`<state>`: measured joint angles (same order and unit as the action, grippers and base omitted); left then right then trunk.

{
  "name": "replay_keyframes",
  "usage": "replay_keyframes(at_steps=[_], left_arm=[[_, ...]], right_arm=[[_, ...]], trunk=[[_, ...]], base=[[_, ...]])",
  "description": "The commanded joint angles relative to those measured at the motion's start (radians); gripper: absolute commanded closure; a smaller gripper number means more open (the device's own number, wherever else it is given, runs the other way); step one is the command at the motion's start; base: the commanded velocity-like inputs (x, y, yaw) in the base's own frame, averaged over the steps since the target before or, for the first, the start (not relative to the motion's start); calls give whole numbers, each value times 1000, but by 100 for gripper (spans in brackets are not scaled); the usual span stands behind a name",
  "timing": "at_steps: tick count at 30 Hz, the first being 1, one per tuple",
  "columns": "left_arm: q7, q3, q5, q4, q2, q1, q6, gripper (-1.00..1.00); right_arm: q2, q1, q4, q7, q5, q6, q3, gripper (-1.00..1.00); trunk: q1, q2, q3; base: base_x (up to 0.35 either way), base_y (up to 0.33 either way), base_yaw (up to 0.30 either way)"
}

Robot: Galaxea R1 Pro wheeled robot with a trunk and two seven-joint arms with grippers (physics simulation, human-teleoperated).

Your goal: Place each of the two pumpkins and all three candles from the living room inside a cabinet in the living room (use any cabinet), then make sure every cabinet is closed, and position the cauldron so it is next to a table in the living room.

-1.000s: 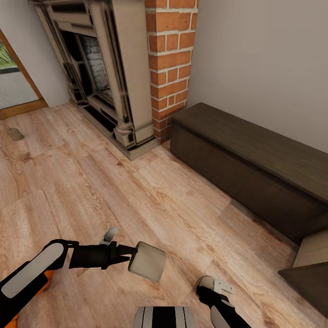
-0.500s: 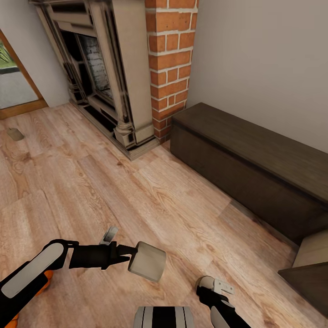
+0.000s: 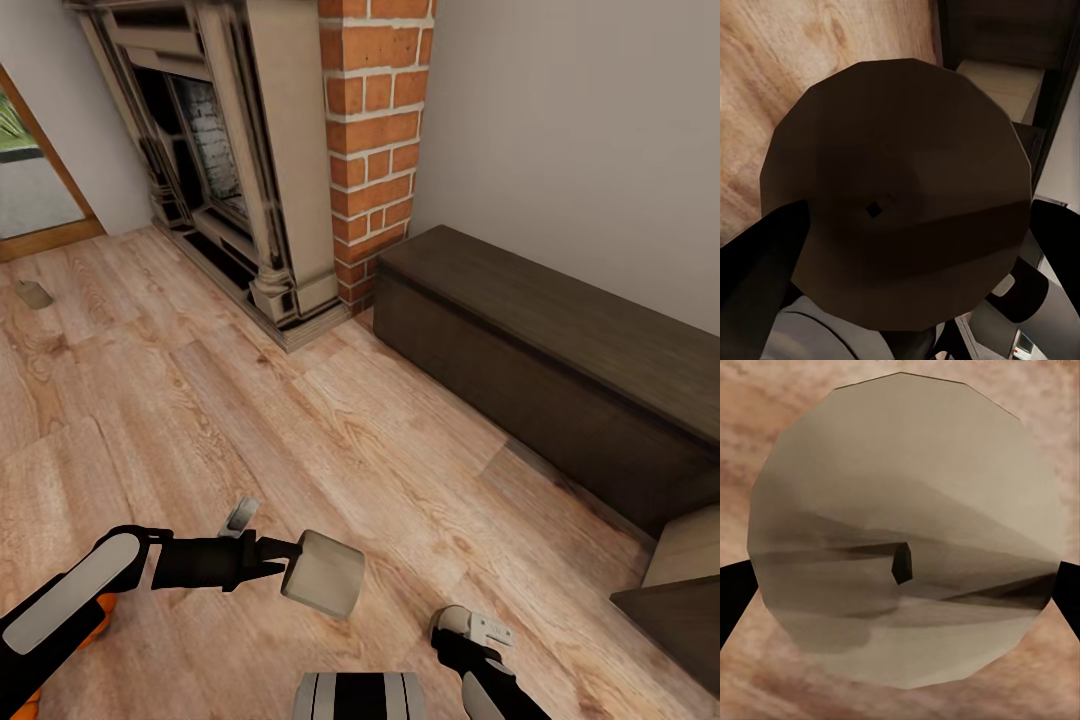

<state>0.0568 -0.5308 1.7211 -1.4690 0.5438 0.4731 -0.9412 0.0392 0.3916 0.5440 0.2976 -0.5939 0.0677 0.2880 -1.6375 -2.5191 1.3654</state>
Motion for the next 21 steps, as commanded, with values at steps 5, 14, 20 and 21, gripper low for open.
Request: replay_keyframes(at_steps=[5,14,20,21], left_arm=[[6,-1,9,-1,0,1,-1,100],[9,-1,4,0,-1,1,1,100],[18,0,-7,14,-1,1,8,100],[19,0,-8,21,-1,1,9,100]], right_arm=[[-2,0,2,8,-6,3,6,100],[-3,0,2,8,-6,3,5,100],[-7,0,4,8,-6,6,5,100],[-7,0,4,8,-6,8,5,100]], trunk=[[0,0,1],[4,2,-30],[6,3,-53],[7,3,-57]], base=[[0,0,0],[0,0,0],[0,0,0],[0,0,0]])
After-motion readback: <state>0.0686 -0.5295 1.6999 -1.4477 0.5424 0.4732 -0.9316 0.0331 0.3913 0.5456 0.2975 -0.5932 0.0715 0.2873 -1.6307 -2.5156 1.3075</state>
